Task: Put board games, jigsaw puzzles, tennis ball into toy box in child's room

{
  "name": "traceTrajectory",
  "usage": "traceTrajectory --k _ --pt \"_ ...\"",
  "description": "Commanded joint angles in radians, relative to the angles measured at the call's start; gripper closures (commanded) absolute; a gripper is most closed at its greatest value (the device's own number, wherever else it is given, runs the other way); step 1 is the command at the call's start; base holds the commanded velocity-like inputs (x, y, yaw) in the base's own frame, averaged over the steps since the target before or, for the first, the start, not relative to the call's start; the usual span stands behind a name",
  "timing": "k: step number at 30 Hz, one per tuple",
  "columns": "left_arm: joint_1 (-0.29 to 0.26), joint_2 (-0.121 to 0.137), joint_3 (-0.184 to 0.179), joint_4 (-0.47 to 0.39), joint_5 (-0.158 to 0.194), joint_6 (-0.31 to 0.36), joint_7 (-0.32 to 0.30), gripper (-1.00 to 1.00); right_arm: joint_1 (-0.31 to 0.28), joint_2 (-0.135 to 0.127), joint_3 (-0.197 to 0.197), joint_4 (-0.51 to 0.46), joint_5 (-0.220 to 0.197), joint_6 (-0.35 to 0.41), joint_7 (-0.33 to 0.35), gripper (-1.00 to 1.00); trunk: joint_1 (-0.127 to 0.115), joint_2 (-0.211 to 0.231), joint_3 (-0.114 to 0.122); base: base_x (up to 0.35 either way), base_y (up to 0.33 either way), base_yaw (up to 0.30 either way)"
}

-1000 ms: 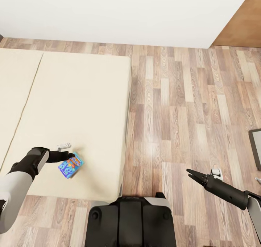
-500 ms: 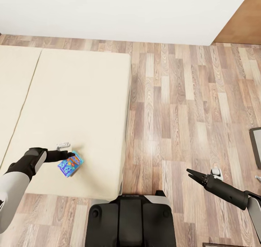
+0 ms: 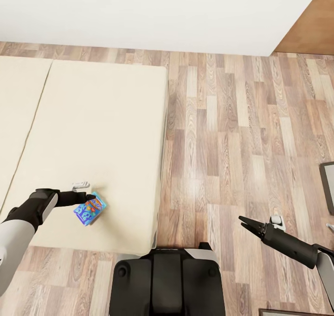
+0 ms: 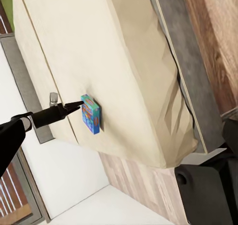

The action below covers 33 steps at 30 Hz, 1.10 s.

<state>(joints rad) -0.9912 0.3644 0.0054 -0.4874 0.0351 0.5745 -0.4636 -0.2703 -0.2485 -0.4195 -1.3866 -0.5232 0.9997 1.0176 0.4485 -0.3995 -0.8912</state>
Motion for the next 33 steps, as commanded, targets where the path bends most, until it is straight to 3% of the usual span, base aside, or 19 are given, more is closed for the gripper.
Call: traceTrajectory --k 1,10,33 --pt "0.001 -0.046 0.003 0.007 -0.019 -0.002 0.06 -1.0 0.0 0.0 -0.001 0.0 0.002 0.004 0.004 -1.0 0.002 -0.001 -0.001 0.0 0.0 0.0" --pt "0.002 -0.045 0.001 0.007 -0.02 -0.005 0.016 -1.0 -0.001 0.0 -0.001 0.0 0.003 0.004 0.004 -1.0 0.002 -0.001 -0.001 0.0 0.0 0.0" --pt "0.002 -0.041 0.001 0.007 -0.018 -0.005 0.01 -1.0 -0.001 0.0 -0.001 0.0 0.003 0.002 0.004 -1.0 0.002 -0.001 -0.001 0.0 -0.041 0.0"
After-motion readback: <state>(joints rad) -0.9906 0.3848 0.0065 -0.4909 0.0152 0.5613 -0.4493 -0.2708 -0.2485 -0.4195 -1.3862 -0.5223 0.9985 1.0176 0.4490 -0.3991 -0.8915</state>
